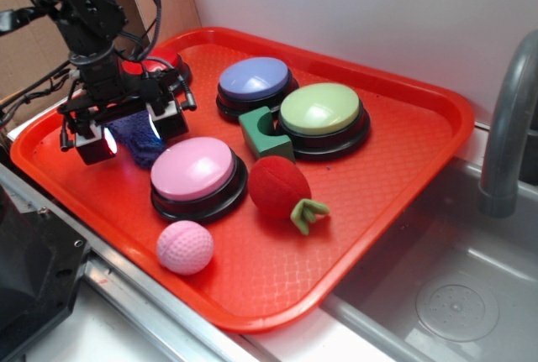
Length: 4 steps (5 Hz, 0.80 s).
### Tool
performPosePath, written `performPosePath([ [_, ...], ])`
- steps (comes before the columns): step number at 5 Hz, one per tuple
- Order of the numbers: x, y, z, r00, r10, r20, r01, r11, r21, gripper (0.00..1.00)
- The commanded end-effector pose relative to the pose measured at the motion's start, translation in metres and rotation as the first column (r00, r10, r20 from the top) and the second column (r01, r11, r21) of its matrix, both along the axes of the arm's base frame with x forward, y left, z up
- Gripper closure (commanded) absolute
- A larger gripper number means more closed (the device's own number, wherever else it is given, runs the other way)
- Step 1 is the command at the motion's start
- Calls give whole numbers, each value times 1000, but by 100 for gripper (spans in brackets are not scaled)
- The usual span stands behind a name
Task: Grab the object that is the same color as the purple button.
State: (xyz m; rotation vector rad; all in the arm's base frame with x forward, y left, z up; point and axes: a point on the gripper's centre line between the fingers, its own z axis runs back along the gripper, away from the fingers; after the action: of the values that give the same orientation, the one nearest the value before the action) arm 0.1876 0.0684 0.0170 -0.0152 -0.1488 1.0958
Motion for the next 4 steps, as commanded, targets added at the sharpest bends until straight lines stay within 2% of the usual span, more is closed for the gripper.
performPosePath([
  [1, -2, 6, 7, 999, -13, 51, 12, 1000, 12, 100],
  [2, -2, 6, 8, 998, -25, 49, 24, 1000, 9, 100],
  [3, -2, 5, 15, 993, -106, 58, 105, 994, 18, 100],
  [4, 0, 4, 34, 974, -225, 31, 223, 974, 38, 100],
])
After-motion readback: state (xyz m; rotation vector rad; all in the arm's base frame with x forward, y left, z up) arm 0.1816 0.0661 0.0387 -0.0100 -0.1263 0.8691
